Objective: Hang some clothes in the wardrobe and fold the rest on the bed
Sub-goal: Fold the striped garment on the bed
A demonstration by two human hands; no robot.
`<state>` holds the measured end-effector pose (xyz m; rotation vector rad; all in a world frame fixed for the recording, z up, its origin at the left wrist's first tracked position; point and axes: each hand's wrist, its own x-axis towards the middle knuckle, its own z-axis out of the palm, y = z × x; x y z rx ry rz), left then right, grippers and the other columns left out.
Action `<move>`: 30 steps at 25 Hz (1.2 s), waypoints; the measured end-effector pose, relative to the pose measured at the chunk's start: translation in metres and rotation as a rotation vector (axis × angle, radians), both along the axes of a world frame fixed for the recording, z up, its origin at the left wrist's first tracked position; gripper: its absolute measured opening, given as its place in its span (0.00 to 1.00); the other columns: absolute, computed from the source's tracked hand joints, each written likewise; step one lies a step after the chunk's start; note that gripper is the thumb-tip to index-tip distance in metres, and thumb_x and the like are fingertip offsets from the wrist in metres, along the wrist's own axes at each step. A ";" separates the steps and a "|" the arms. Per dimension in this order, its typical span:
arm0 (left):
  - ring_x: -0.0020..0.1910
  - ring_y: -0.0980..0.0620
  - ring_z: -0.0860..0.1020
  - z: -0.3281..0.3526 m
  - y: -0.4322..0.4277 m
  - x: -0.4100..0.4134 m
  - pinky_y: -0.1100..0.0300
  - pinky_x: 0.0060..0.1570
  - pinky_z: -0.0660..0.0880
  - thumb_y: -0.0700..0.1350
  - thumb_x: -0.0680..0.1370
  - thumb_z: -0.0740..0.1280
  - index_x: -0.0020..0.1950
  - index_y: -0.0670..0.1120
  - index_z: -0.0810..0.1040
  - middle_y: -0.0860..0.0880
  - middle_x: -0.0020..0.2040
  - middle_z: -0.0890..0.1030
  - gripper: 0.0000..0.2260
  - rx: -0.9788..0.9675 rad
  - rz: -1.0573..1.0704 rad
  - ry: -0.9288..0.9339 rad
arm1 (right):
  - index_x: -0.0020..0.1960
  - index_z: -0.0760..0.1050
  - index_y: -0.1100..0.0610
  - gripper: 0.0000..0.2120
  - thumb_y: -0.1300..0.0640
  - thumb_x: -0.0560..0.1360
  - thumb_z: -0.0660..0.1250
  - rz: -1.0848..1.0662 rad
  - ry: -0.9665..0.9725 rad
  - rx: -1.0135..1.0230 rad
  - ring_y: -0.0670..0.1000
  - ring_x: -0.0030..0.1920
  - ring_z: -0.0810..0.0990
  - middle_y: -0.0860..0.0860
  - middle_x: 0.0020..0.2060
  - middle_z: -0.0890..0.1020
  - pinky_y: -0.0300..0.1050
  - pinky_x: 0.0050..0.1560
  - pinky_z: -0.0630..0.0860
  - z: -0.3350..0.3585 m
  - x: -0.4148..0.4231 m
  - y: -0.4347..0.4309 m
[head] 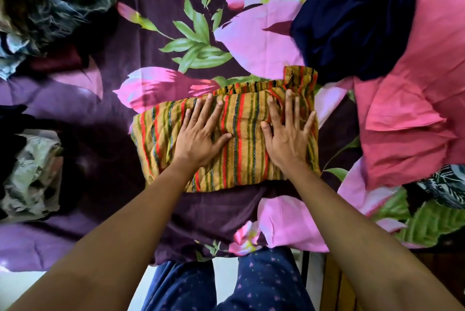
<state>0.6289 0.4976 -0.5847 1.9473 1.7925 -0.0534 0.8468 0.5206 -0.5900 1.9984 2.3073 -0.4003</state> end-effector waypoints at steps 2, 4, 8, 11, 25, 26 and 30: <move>0.75 0.54 0.42 -0.007 0.002 0.004 0.63 0.70 0.29 0.66 0.76 0.49 0.77 0.51 0.45 0.52 0.76 0.44 0.34 0.007 0.018 0.007 | 0.76 0.38 0.45 0.30 0.40 0.79 0.46 -0.037 0.019 -0.074 0.54 0.77 0.50 0.53 0.77 0.51 0.72 0.70 0.46 -0.013 0.004 0.007; 0.75 0.53 0.42 -0.012 -0.003 0.012 0.62 0.70 0.29 0.65 0.76 0.50 0.77 0.52 0.46 0.51 0.77 0.46 0.34 0.036 0.074 0.001 | 0.76 0.40 0.46 0.30 0.39 0.79 0.45 -0.037 0.050 -0.075 0.54 0.77 0.48 0.53 0.77 0.50 0.71 0.70 0.44 -0.018 0.002 0.009; 0.76 0.49 0.43 -0.012 -0.013 0.027 0.53 0.71 0.31 0.60 0.75 0.54 0.77 0.49 0.49 0.46 0.78 0.50 0.34 0.130 0.162 0.011 | 0.76 0.55 0.51 0.30 0.39 0.79 0.52 -0.213 0.215 0.057 0.59 0.76 0.52 0.60 0.75 0.56 0.63 0.71 0.44 -0.009 0.009 -0.011; 0.76 0.48 0.45 -0.006 -0.023 0.047 0.47 0.72 0.38 0.55 0.77 0.55 0.77 0.50 0.50 0.48 0.78 0.46 0.30 0.267 0.060 -0.028 | 0.74 0.60 0.58 0.38 0.33 0.74 0.54 -0.656 0.242 0.072 0.63 0.69 0.64 0.63 0.69 0.64 0.61 0.69 0.58 0.006 0.015 -0.036; 0.75 0.55 0.53 0.024 -0.003 0.069 0.61 0.71 0.34 0.63 0.78 0.46 0.74 0.50 0.60 0.55 0.75 0.54 0.28 -0.079 0.254 -0.627 | 0.62 0.70 0.54 0.32 0.76 0.63 0.71 -0.894 1.355 -0.703 0.51 0.50 0.82 0.53 0.49 0.82 0.45 0.51 0.80 0.096 0.012 0.000; 0.73 0.54 0.60 0.042 0.003 0.066 0.59 0.74 0.42 0.64 0.78 0.44 0.73 0.47 0.63 0.52 0.74 0.61 0.31 -0.236 0.462 -0.907 | 0.62 0.69 0.53 0.33 0.77 0.63 0.71 -0.815 1.340 -0.701 0.49 0.49 0.82 0.52 0.49 0.82 0.43 0.51 0.79 0.103 -0.004 0.000; 0.40 0.60 0.82 0.079 0.009 0.021 0.65 0.46 0.77 0.52 0.83 0.46 0.54 0.48 0.76 0.54 0.40 0.84 0.20 -0.398 1.083 -1.436 | 0.74 0.56 0.51 0.46 0.70 0.64 0.74 -0.365 1.113 -0.690 0.46 0.62 0.74 0.49 0.62 0.75 0.40 0.64 0.72 0.105 -0.090 -0.014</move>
